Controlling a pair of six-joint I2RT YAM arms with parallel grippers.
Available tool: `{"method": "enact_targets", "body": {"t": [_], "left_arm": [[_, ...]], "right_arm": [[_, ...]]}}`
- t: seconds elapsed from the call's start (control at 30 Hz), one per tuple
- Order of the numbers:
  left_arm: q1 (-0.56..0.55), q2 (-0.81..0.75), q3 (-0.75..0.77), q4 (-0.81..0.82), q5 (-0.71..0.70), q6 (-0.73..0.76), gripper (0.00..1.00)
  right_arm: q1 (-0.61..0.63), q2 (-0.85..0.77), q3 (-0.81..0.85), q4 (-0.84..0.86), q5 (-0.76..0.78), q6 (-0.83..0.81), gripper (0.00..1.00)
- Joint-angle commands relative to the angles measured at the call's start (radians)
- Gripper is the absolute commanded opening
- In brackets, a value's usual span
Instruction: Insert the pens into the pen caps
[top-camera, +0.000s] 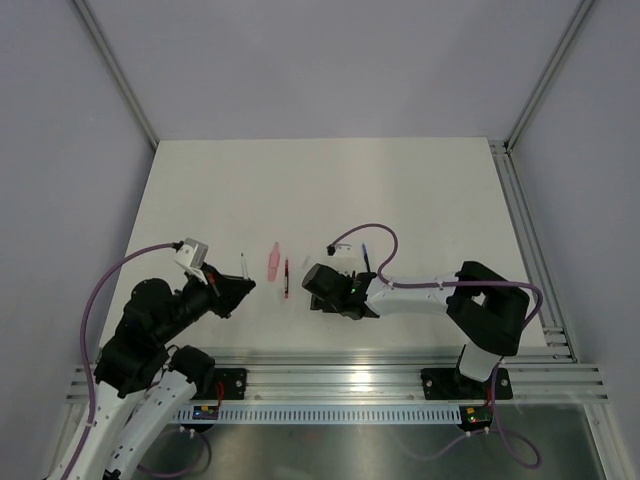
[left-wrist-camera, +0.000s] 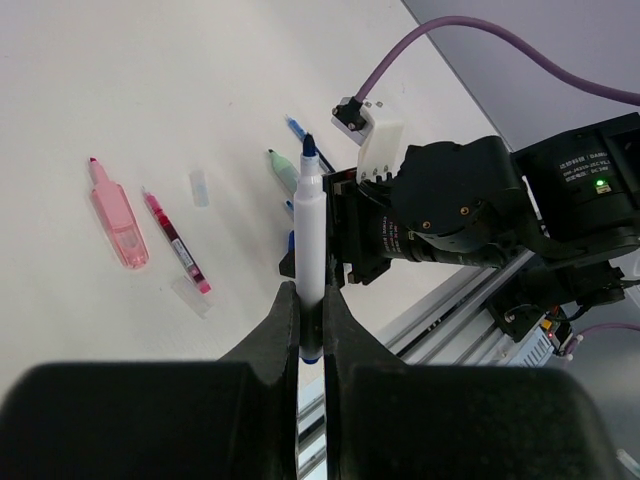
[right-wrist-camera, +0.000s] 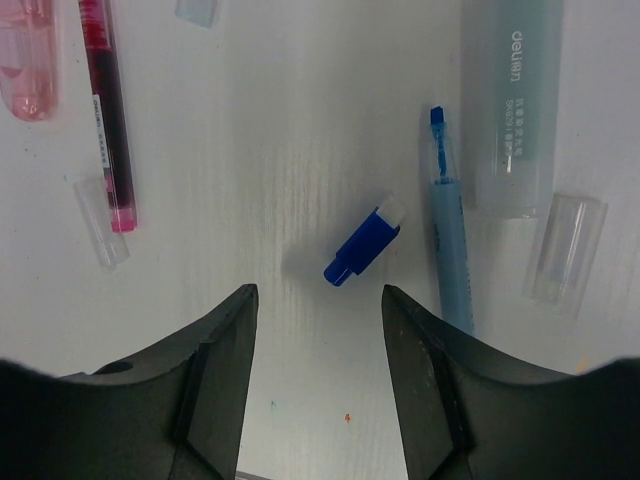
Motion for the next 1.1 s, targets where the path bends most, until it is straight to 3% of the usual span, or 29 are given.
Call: {"method": "enact_targets", "body": {"t": [0.0,0.53,0.7,1.07], "left_arm": [[0.013,-0.022,-0.006,0.059,0.030,0.019,0.00],[0.040,-0.041,-0.007,0.068,0.061,0.023,0.00],[0.040,-0.044,-0.007,0.071,0.061,0.023,0.00],[0.040,-0.030,-0.010,0.071,0.069,0.025,0.00]], "right_arm": [[-0.023,0.009,0.040,0.031,0.001,-0.001,0.60],[-0.029,0.112,0.177,-0.092,0.079,-0.045,0.52],[-0.030,0.135,0.204,-0.132,0.090,-0.038,0.54],[-0.066,0.136,0.158,-0.055,0.039,-0.036,0.63]]}}
